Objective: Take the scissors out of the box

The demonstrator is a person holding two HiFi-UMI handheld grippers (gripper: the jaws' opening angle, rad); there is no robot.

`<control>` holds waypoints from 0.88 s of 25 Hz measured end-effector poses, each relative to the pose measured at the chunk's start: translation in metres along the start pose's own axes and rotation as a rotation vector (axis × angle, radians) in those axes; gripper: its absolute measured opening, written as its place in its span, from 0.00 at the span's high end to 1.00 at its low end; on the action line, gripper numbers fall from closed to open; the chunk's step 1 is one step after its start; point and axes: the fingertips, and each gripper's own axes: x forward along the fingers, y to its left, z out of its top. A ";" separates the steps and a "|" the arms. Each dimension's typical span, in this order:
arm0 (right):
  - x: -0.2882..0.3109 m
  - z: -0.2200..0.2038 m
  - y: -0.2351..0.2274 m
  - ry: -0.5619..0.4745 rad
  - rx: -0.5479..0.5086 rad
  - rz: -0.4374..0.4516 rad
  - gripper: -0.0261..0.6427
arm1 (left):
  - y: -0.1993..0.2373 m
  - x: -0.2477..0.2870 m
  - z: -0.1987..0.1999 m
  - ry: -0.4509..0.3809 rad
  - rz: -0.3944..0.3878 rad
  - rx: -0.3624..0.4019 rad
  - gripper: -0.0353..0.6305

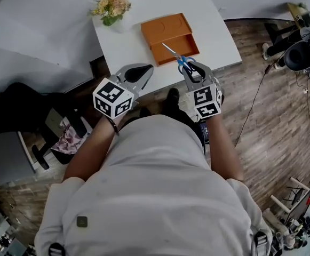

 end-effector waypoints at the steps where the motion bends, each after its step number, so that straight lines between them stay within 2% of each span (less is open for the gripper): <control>1: -0.005 -0.003 0.002 -0.001 0.017 -0.006 0.81 | -0.004 0.001 -0.001 0.003 -0.010 0.001 0.94; 9: -0.040 -0.020 -0.001 -0.063 0.136 -0.019 0.81 | -0.028 0.010 -0.003 0.004 -0.023 0.009 0.94; 14: -0.065 -0.038 -0.009 -0.106 0.192 0.020 0.81 | -0.053 0.027 0.004 -0.016 0.003 0.019 0.94; 22: -0.115 -0.078 -0.029 -0.144 0.203 0.071 0.81 | -0.114 0.065 0.007 -0.023 0.052 0.042 0.94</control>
